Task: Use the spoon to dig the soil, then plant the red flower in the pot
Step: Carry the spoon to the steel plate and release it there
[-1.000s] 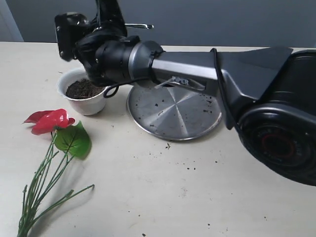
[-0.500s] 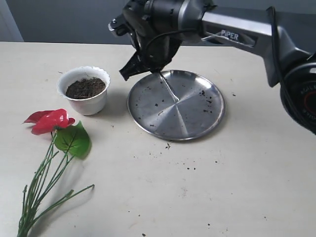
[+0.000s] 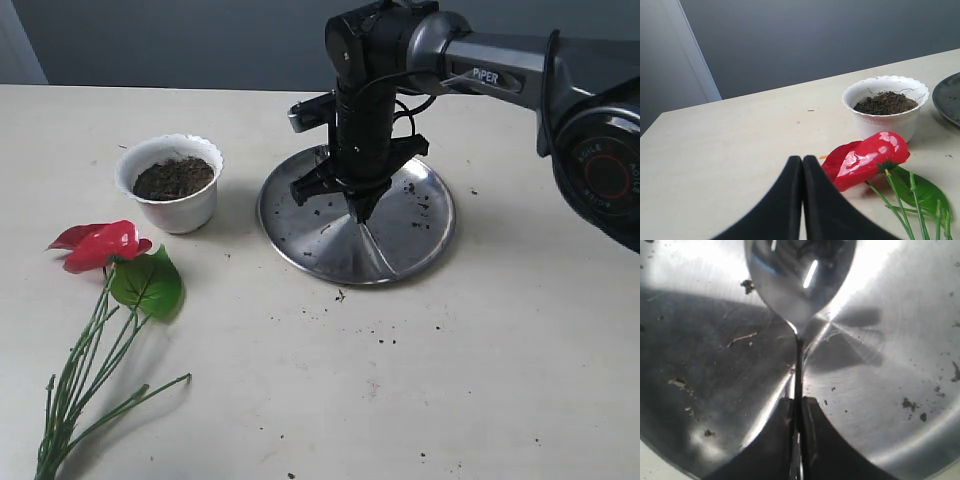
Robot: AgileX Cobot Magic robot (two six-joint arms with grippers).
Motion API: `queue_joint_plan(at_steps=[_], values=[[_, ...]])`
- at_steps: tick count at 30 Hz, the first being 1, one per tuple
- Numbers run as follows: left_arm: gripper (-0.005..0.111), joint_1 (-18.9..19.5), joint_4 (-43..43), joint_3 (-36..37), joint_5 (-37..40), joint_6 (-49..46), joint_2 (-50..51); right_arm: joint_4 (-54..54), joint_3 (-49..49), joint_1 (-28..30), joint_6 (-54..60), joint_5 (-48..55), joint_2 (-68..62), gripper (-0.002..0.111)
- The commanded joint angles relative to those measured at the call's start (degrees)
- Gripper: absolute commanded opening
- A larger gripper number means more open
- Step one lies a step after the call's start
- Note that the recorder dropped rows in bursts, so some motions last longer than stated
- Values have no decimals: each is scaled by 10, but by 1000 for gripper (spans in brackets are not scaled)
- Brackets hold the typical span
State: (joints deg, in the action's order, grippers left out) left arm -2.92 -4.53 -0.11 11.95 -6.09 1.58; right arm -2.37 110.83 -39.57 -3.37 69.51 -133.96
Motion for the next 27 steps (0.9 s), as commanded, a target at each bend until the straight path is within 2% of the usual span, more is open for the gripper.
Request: queue_joint_plan(at_steps=[1, 10, 12, 18, 27], values=[[0, -1, 5, 1, -4, 3, -2, 0, 3, 2, 4, -33, -8, -1], [0, -1, 5, 1, -4, 3, -2, -23, 3, 2, 4, -56, -16, 0], [0, -1, 5, 1, -4, 3, -2, -27, 3, 2, 4, -57, -16, 5], [0, -1, 5, 1, -4, 3, -2, -27, 3, 2, 1, -60, -16, 34], [0, -1, 5, 1, -4, 3, -2, 0, 3, -1, -17, -65, 21, 36]])
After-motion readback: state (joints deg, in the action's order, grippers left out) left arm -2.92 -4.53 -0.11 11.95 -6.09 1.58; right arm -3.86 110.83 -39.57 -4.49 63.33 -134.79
